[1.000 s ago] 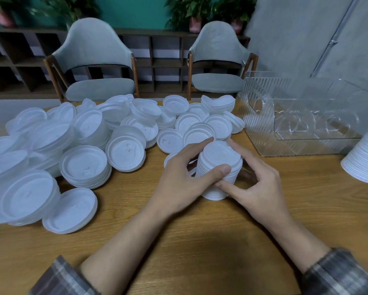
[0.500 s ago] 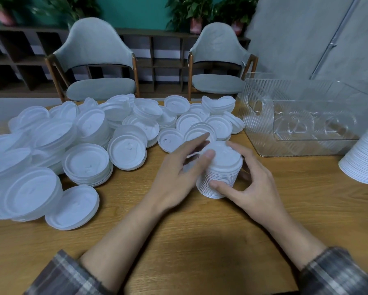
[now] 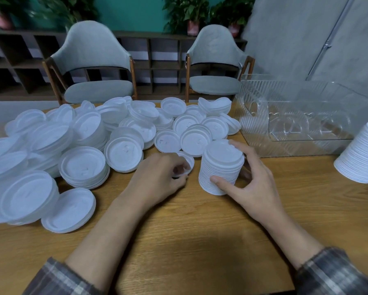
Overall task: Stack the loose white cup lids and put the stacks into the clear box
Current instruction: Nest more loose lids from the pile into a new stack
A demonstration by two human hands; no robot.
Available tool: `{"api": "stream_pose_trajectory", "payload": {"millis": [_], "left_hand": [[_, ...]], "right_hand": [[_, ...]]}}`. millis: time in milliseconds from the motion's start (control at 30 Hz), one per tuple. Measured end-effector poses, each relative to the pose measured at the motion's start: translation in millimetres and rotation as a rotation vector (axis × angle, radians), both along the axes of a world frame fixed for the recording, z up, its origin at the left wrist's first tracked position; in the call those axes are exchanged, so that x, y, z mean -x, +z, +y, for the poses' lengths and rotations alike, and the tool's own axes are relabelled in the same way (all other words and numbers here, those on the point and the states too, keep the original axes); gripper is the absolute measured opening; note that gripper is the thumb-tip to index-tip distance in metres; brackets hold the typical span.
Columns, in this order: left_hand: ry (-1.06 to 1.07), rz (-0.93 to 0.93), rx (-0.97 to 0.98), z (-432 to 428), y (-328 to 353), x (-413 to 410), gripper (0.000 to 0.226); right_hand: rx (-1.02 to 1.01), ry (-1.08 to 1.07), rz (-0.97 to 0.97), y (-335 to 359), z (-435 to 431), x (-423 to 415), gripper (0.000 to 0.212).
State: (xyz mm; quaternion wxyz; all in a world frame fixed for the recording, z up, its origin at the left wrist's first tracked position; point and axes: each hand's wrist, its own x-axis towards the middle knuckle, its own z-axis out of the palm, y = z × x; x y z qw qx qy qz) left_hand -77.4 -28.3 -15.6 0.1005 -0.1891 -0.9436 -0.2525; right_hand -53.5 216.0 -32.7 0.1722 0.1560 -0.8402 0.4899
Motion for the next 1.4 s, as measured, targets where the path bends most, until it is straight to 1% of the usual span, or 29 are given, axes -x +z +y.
{"api": "stream_pose_trajectory", "payload": {"millis": [67, 133, 233, 333, 400, 467, 567, 833, 867, 900, 967, 1133, 1233, 1333, 1400], "left_hand": [[-0.012, 0.033, -0.090, 0, 2, 0, 0.017], [0.015, 0.060, -0.291, 1, 9, -2, 0.017], [0.097, -0.004, -0.648, 4, 19, -6, 0.014], [0.128, -0.068, -0.932, 6, 23, -7, 0.013], [0.137, -0.108, -1.086, 6, 24, -6, 0.014], [0.127, -0.169, -1.192, 8, 25, -4, 0.015], [0.077, -0.302, -1.348, 10, 26, -4, 0.019], [0.023, -0.514, -1.675, 18, 25, -3, 0.025], [0.022, -0.521, -1.662, 21, 24, -4, 0.024], [0.025, -0.508, -1.594, 24, 21, -4, 0.021], [0.025, -0.446, -1.402, 31, 16, -5, 0.015], [0.034, -0.227, -1.035, 39, 14, -10, 0.022], [-0.005, -0.196, -0.929, 40, 13, -14, 0.023], [-0.009, -0.172, -0.821, 41, 12, -19, 0.045], [-0.013, -0.135, -0.762, 42, 11, -20, 0.050]], "right_hand": [[-0.001, 0.005, -0.003, 0, 0, 0, 0.081], [0.003, 0.005, 0.008, 1, -1, 0, 0.081], [0.004, -0.001, 0.042, 1, -1, 1, 0.079], [0.008, -0.015, 0.044, 0, -1, 2, 0.073], [0.005, -0.023, 0.040, 1, -2, 2, 0.070], [-0.001, -0.022, 0.040, 1, -3, 2, 0.070], [0.020, -0.010, 0.021, 1, -3, 1, 0.076], [0.014, 0.051, 0.037, 0, -6, 0, 0.083], [0.012, 0.061, 0.041, 0, -6, 0, 0.083], [0.009, 0.071, 0.045, 0, -7, 0, 0.084], [0.002, 0.091, 0.057, 0, -8, -2, 0.084], [-0.034, 0.094, 0.068, 0, -8, -2, 0.078], [-0.033, 0.088, 0.074, 1, -9, -2, 0.075], [-0.031, 0.098, 0.080, 1, -8, -3, 0.076], [-0.038, 0.106, 0.092, 2, -8, -3, 0.077]]}}
